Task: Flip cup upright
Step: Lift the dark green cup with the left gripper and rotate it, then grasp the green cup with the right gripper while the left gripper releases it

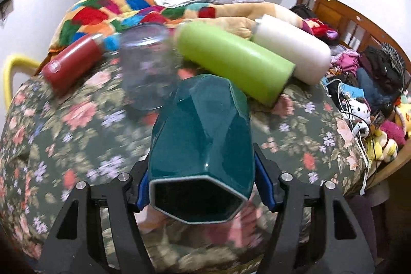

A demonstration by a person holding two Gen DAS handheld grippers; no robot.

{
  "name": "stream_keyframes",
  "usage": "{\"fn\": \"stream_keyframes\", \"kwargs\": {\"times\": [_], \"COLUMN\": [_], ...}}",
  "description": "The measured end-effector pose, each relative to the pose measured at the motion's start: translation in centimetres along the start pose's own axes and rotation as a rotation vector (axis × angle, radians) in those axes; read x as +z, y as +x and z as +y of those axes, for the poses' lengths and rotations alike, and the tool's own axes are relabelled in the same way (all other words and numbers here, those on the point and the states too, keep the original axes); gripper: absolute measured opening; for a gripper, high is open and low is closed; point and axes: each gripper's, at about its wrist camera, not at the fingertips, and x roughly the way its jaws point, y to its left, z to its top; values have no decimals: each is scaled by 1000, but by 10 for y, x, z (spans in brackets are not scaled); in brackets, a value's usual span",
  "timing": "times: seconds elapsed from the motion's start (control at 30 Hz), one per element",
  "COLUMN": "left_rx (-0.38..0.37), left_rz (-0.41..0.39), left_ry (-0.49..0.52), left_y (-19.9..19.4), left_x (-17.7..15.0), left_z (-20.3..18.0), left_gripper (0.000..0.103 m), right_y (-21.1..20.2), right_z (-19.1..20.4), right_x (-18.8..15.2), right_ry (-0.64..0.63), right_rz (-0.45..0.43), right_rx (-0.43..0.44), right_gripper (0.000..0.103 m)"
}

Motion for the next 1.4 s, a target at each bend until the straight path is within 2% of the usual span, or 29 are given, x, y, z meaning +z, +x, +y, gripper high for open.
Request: {"fn": "stream_keyframes", "kwargs": {"times": [0.23, 0.43, 0.53, 0.67, 0.73, 0.8, 0.87, 1.0, 1.17, 1.23, 1.4], "left_rx": [-25, -28, -7, -26, -51, -59, -58, -53, -32, 1, 159], "left_rz": [-15, 85, 77, 101, 122, 128, 112, 57, -39, -74, -149], "left_ry": [39, 69, 102, 103, 94, 85, 81, 86, 51, 38, 21], "left_y": [9, 20, 15, 15, 13, 10, 0, -30, -78, -93, -124], "left_x": [4, -13, -19, -19, -18, -16, -17, -16, -7, -6, -6], "left_z": [-30, -38, -43, -43, -40, -37, -33, -26, 1, 12, 45], "left_gripper": [65, 65, 65, 65, 67, 79, 86, 86, 88, 89, 91], "right_y": [10, 19, 23, 26, 27, 27, 28, 27, 24, 24, 33], "right_z": [-7, -6, -4, -1, 1, 1, 2, 5, 12, 16, 31], "right_x": [-5, -10, -13, -15, -16, -17, -16, -15, -12, -11, -9], "right_ry": [11, 14, 16, 9, 9, 11, 14, 20, 26, 22, 11], "right_rz": [33, 66, 84, 102, 109, 115, 120, 122, 113, 110, 123], "right_rx": [-20, -8, 10, 16, 20, 24, 31, 41, 61, 66, 90], "right_gripper": [103, 103, 103, 103, 103, 103, 103, 103, 103, 103, 103]}}
